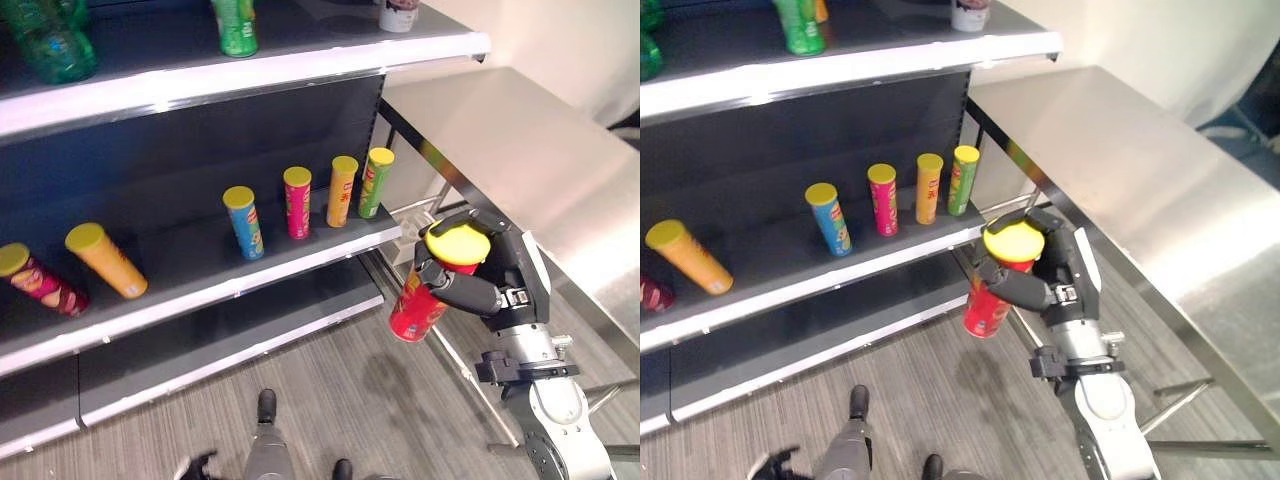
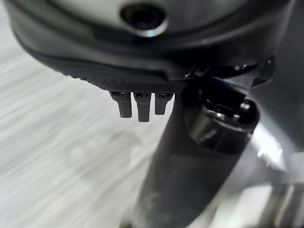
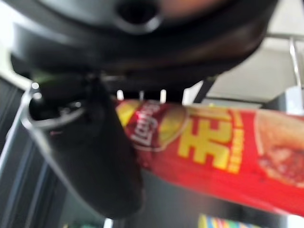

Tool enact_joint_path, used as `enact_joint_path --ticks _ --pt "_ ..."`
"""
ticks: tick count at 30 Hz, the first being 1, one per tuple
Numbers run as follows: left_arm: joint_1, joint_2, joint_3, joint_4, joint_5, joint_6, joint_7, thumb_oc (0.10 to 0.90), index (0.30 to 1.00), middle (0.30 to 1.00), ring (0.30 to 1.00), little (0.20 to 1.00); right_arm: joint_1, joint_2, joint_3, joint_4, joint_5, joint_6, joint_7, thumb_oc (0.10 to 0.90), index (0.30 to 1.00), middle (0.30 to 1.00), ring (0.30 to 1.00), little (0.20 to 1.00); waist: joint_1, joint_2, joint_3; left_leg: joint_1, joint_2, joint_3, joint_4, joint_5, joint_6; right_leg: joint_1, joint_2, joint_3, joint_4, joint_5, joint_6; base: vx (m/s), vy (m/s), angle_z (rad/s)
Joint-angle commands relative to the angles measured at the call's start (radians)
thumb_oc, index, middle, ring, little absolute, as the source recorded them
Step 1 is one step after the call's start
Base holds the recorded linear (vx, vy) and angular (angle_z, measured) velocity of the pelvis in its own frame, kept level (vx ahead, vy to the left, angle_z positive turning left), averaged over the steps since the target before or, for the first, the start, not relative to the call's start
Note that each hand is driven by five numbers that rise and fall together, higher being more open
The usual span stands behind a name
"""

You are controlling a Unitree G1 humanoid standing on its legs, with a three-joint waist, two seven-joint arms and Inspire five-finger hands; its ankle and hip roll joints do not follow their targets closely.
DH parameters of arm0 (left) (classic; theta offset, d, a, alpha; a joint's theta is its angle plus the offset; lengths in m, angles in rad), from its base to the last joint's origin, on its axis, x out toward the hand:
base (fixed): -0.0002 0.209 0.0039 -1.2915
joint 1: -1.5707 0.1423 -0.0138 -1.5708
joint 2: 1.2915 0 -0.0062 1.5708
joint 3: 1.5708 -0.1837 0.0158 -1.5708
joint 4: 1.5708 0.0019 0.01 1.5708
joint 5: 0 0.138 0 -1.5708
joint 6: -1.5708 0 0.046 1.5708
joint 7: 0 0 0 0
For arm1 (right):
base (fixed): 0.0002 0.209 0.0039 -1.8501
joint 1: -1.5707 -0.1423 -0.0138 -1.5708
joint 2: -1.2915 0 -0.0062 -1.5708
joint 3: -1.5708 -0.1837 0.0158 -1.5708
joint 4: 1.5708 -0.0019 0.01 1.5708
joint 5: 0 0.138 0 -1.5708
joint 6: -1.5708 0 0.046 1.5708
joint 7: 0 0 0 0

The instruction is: Put the goods on the table back onto the shelves and tidy them up.

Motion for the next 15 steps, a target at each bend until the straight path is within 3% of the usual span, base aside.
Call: enact_joint_path --ticks 1,3,6,7,10,11,12,13,14,15 --pt "-0.090 -0.015 0.098 -0.007 -0.091 -0.056 0.042 0.800 0.900 0.900 0.900 0.900 -0.087 -0.002 -0.026 -0.163 -0.019 -0.107 0.018 0.400 0.300 0.300 0.300 0.300 -0.059 -0.012 -0.034 0.067 0.021 0.082 0.024 0.159 -0.019 0.138 -0.153 -0.029 -0.258 0.059 0.202 -0.22 -0.053 0.90" --pt "-0.086 -0.034 0.105 0.035 -0.077 -0.057 0.034 0.800 0.900 0.900 0.900 0.900 -0.079 -0.009 0.030 -0.173 -0.030 -0.101 0.048 0.400 0.300 0.300 0.300 0.300 -0.082 -0.015 -0.048 0.124 0.031 0.124 0.089 0.082 -0.015 0.116 -0.176 -0.064 -0.271 0.085 0.201 -0.22 0.000 0.58" --pt "-0.084 -0.040 0.064 0.036 -0.001 -0.067 0.031 0.800 0.900 0.900 0.900 0.900 -0.087 -0.021 0.116 -0.162 -0.061 -0.093 0.076 0.400 0.300 0.300 0.300 0.300 -0.115 0.002 -0.064 0.256 0.060 0.155 0.119 0.028 -0.022 0.098 -0.200 -0.110 -0.281 0.114 0.217 -0.12 0.118 0.59" --pt "-0.081 -0.040 0.062 0.036 0.008 -0.068 0.034 0.800 0.900 0.900 0.900 0.900 -0.093 -0.023 0.132 -0.157 -0.066 -0.093 0.082 0.400 0.300 0.300 0.300 0.300 -0.119 0.010 -0.068 0.285 0.063 0.154 0.103 0.029 -0.026 0.093 -0.205 -0.117 -0.281 0.119 0.222 -0.07 0.244 0.51" --pt "-0.074 -0.043 0.031 0.038 0.044 -0.064 0.045 0.800 0.900 0.900 0.900 0.900 -0.169 -0.034 0.210 -0.079 -0.119 -0.086 0.056 0.400 0.300 0.300 0.300 0.300 -0.138 0.061 -0.083 0.338 0.139 0.175 -0.013 0.105 -0.072 0.068 -0.266 -0.167 -0.263 0.124 0.252 -0.10 0.343 0.84" --pt "-0.075 -0.043 0.032 0.038 0.044 -0.064 0.045 0.800 0.900 0.900 0.900 0.900 -0.170 -0.035 0.211 -0.077 -0.120 -0.087 0.055 0.400 0.300 0.300 0.300 0.300 -0.139 0.061 -0.083 0.339 0.138 0.175 -0.016 0.107 -0.072 0.067 -0.266 -0.168 -0.262 0.123 0.252 -0.05 0.529 1.20" --pt "-0.072 -0.042 0.014 0.036 0.058 -0.064 0.054 0.800 0.900 0.900 0.900 0.900 -0.203 -0.043 0.208 -0.024 -0.199 -0.079 0.005 0.400 0.300 0.300 0.300 0.300 -0.136 0.085 -0.091 0.322 0.152 0.201 -0.097 0.113 -0.099 0.069 -0.316 -0.188 -0.256 0.116 0.280 -0.03 0.841 1.08" --pt "-0.056 -0.053 0.007 0.043 0.053 -0.055 0.054 0.800 0.900 0.900 0.900 0.900 -0.227 -0.036 0.167 0.053 -0.281 -0.056 -0.076 0.400 0.300 0.300 0.300 0.300 -0.131 0.126 -0.107 0.277 0.117 0.227 -0.125 0.096 -0.104 0.080 -0.406 -0.243 -0.258 0.170 0.321 -0.03 0.846 1.56" --pt "-0.056 -0.053 0.006 0.043 0.054 -0.055 0.054 0.800 0.900 0.900 0.900 0.900 -0.226 -0.036 0.167 0.053 -0.282 -0.056 -0.077 0.400 0.300 0.300 0.300 0.300 -0.133 0.125 -0.107 0.276 0.114 0.224 -0.124 0.095 -0.102 0.083 -0.409 -0.246 -0.260 0.172 0.323 0.08 0.854 1.98" --pt "-0.049 -0.057 0.021 0.047 0.029 -0.049 0.052 0.800 0.900 0.900 0.900 0.900 -0.219 -0.024 0.145 0.089 -0.326 -0.029 -0.105 0.400 0.300 0.300 0.300 0.300 -0.121 0.120 -0.112 0.261 0.059 0.193 -0.094 0.051 -0.085 0.107 -0.477 -0.257 -0.268 0.221 0.345 0.15 0.465 2.49"
